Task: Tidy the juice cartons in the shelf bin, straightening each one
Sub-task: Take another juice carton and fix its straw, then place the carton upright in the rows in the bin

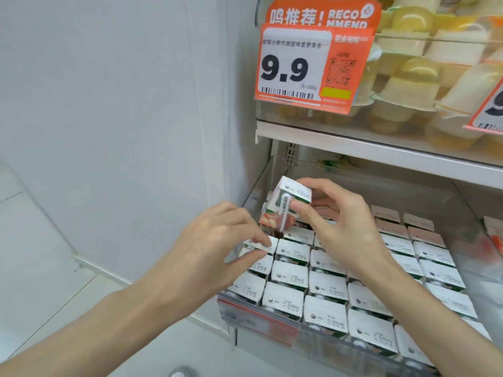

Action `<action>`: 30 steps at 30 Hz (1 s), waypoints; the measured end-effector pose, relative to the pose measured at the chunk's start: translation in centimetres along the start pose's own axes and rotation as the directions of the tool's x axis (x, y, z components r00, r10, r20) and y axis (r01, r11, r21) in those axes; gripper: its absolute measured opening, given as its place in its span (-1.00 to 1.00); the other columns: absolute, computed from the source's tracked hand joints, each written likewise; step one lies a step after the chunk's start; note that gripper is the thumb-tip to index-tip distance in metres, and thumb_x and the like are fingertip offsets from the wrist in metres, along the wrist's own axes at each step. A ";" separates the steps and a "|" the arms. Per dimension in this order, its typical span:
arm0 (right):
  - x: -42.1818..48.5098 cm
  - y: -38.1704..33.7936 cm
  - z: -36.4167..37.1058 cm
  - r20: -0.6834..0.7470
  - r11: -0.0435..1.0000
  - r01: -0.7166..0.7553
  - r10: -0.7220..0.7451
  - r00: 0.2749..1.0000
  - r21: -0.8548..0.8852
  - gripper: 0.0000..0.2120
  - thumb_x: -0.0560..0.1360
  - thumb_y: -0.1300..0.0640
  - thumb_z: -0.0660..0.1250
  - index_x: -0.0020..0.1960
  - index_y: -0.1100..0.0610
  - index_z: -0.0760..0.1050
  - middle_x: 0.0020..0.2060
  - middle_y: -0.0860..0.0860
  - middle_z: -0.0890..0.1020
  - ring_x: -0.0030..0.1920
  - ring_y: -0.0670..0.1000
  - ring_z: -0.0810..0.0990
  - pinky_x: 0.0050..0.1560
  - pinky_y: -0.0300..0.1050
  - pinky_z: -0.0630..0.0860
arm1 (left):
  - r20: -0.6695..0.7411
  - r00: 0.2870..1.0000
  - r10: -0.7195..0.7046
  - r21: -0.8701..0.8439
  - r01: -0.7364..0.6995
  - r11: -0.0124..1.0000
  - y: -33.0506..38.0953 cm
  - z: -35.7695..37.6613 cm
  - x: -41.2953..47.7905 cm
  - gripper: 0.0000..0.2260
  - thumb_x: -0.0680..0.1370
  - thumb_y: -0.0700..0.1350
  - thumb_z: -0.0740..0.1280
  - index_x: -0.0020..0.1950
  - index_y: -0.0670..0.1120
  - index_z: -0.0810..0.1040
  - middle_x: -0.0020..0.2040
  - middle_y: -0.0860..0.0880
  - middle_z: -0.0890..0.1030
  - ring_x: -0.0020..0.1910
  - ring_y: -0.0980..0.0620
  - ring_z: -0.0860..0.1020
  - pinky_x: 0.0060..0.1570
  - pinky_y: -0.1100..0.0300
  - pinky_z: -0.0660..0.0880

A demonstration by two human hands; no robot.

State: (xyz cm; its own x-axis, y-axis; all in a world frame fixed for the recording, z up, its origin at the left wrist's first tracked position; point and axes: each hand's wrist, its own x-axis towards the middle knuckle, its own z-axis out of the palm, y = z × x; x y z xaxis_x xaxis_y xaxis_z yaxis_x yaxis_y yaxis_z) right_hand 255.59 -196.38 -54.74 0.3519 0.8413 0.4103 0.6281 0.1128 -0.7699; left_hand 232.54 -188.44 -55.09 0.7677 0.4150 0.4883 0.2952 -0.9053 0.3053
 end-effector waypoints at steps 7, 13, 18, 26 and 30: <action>0.5 -0.1 1.9 0.140 0.976 0.019 0.012 0.990 -0.217 -0.63 0.54 -0.09 0.52 0.32 -0.12 0.59 -0.09 -0.19 0.68 -0.03 -0.22 0.63 0.04 -0.30 0.59 | 0.180 0.981 0.067 0.125 -0.091 0.988 -0.7 0.5 -0.9 -0.81 0.60 0.10 0.36 0.17 0.17 0.69 0.06 0.28 0.60 0.26 0.15 0.44 0.11 0.36 0.34; -0.1 0.4 2.2 0.204 0.956 0.027 0.035 0.978 -0.292 -0.69 0.53 -0.17 0.50 0.22 -0.14 0.58 -0.13 -0.23 0.63 0.09 -0.40 0.47 -0.02 -0.55 0.39 | 0.029 0.996 0.087 0.087 -0.089 0.992 -0.3 0.6 -0.3 -0.86 0.61 0.08 0.40 0.14 0.18 0.69 0.03 0.27 0.63 0.17 0.17 0.49 0.21 0.18 0.33; 0.0 0.6 2.1 0.219 0.960 0.030 0.033 0.975 -0.278 -0.71 0.54 -0.09 0.48 0.23 -0.10 0.58 -0.15 -0.23 0.62 0.06 -0.42 0.48 -0.02 -0.53 0.38 | 0.058 0.993 0.106 -0.084 -0.101 0.991 1.8 0.9 0.0 -0.85 0.63 -0.03 0.44 0.19 0.13 0.69 0.13 0.29 0.62 0.13 0.27 0.57 0.12 0.30 0.52; 0.9 1.9 2.2 0.249 0.951 0.021 0.060 0.967 -0.308 -0.80 0.59 -0.13 0.44 0.18 -0.11 0.69 0.04 -0.20 0.53 0.05 -0.19 0.52 0.07 -0.29 0.43 | 0.167 0.983 0.082 0.085 -0.097 0.992 2.5 1.6 0.0 -0.87 0.61 0.02 0.35 0.05 0.21 0.68 -0.05 0.26 0.64 -0.12 0.22 0.60 -0.25 0.45 0.19; 2.5 2.0 1.0 0.196 0.924 0.019 0.061 0.979 -0.381 -0.73 0.60 -0.06 0.46 0.29 -0.08 0.65 0.15 -0.13 0.62 0.20 -0.15 0.54 0.16 -0.26 0.43 | 0.142 0.987 0.075 0.115 -0.092 0.989 2.6 1.7 0.0 -0.80 0.63 0.07 0.24 0.02 0.22 0.67 -0.07 0.27 0.62 -0.12 0.25 0.59 -0.19 0.41 0.24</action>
State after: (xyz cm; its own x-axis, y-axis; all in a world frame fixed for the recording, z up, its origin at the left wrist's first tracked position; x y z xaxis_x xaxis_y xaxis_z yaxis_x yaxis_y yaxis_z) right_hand 257.02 -193.51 -55.78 0.2462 0.9340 0.2589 0.8519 -0.0811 -0.5174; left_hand 234.31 -190.97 -55.67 0.8609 0.3287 0.3885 0.2870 -0.9440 0.1628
